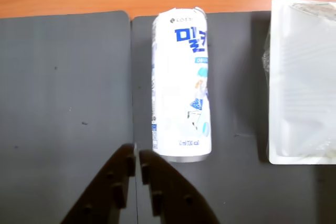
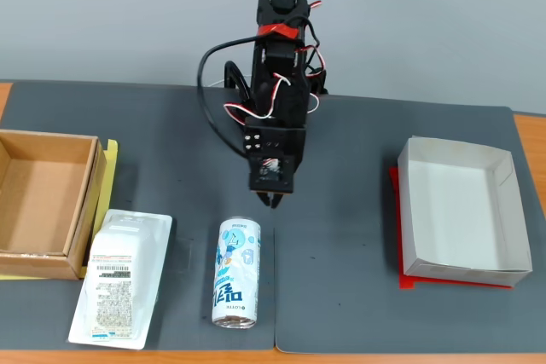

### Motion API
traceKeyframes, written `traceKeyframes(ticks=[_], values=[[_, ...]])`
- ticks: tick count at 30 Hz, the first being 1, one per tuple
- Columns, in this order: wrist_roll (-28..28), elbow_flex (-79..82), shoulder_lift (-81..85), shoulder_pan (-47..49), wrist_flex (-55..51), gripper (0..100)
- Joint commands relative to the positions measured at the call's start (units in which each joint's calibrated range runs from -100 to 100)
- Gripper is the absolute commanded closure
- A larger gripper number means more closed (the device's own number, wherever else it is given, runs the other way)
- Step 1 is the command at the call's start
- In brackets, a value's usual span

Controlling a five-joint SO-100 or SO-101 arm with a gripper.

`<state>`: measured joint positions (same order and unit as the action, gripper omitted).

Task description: Pick the can and put it in the brown box

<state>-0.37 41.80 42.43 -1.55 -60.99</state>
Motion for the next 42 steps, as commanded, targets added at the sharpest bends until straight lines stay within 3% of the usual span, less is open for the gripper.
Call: traceKeyframes(ticks=[1, 17, 26, 35, 42], values=[[0.26, -5.14, -3.09, -1.45, 0.88, 98], [0.47, -9.03, -14.1, -6.08, 8.43, 98], [4.85, -10.75, -19.86, -4.3, 8.51, 98], [6.1, -18.99, -30.02, -4.38, 8.34, 68], [6.15, -25.51, -37.31, -2.75, 7.65, 56]])
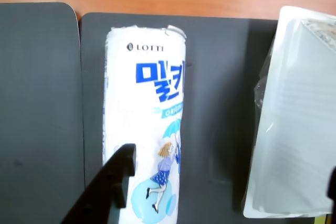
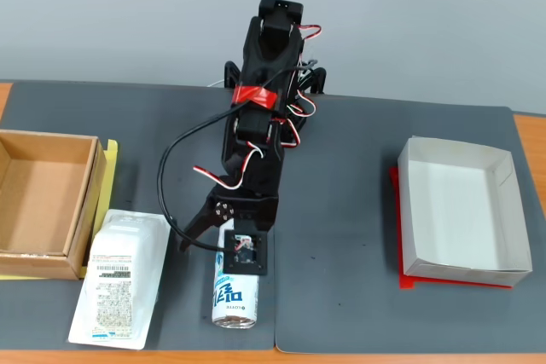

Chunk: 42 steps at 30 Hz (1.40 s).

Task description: Pick the can and put it in the brown box

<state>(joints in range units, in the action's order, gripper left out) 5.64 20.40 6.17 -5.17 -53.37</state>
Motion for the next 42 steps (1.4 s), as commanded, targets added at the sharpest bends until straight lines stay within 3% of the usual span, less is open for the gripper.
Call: traceKeyframes(ticks=[1, 15, 42], values=[[0.14, -4.2, -1.55, 1.19, -0.05, 56], [0.09, -2.39, -7.31, 5.34, 0.03, 56], [0.14, -3.2, -18.75, 3.47, 4.11, 56]])
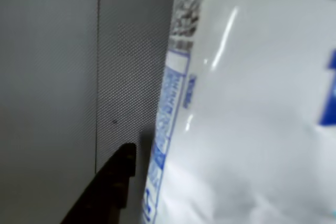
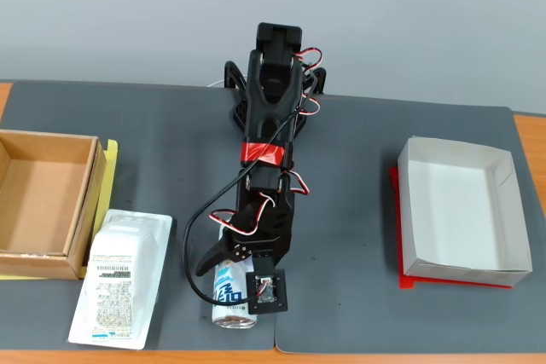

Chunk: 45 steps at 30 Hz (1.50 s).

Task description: Pick the can and put it in the brown box

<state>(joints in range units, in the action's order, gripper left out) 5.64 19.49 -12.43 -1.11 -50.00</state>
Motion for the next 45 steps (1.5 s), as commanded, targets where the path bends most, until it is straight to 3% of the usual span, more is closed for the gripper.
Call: traceKeyframes(ticks=[1, 12, 19, 24, 35, 45], values=[[0.14, -2.3, -0.49, -0.6, 1.17, 56], [0.14, -2.21, -1.68, -0.68, 2.99, 58], [0.14, -2.12, -1.68, -0.68, 2.99, 80], [0.14, -2.21, -1.68, -0.68, 2.82, 89], [0.2, -5.28, 1.79, -0.76, 0.13, 89], [8.64, -19.13, 14.25, -2.71, -14.96, 90]])
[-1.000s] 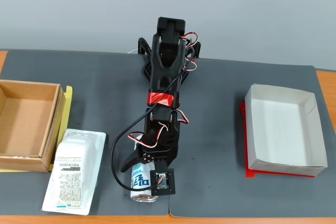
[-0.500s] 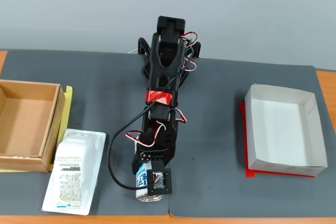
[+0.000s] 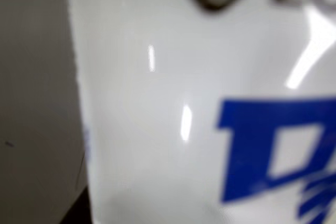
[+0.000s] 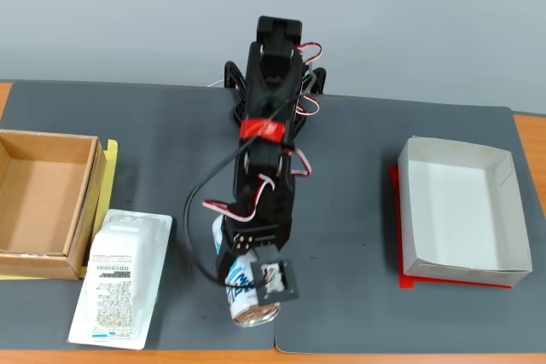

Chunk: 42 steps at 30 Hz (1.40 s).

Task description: Pick the can and put it in the brown box

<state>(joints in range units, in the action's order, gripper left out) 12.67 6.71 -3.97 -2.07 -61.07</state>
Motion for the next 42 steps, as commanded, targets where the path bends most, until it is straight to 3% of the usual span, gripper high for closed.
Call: traceKeyframes(ticks=[1, 6, 15, 27, 36, 42], values=[[2.39, -8.07, 6.9, -2.48, -5.54, 90], [7.34, -15.4, 10.71, -8.57, -12.3, 90], [14.37, -23.27, 11.22, -25.39, -12.21, 89], [14.63, -27.7, 4.35, -39.04, -6.66, 89], [14.63, -36.66, -9.11, -43.99, 3.74, 89], [14.68, -42.37, -15.72, -45.53, 4.26, 89]])
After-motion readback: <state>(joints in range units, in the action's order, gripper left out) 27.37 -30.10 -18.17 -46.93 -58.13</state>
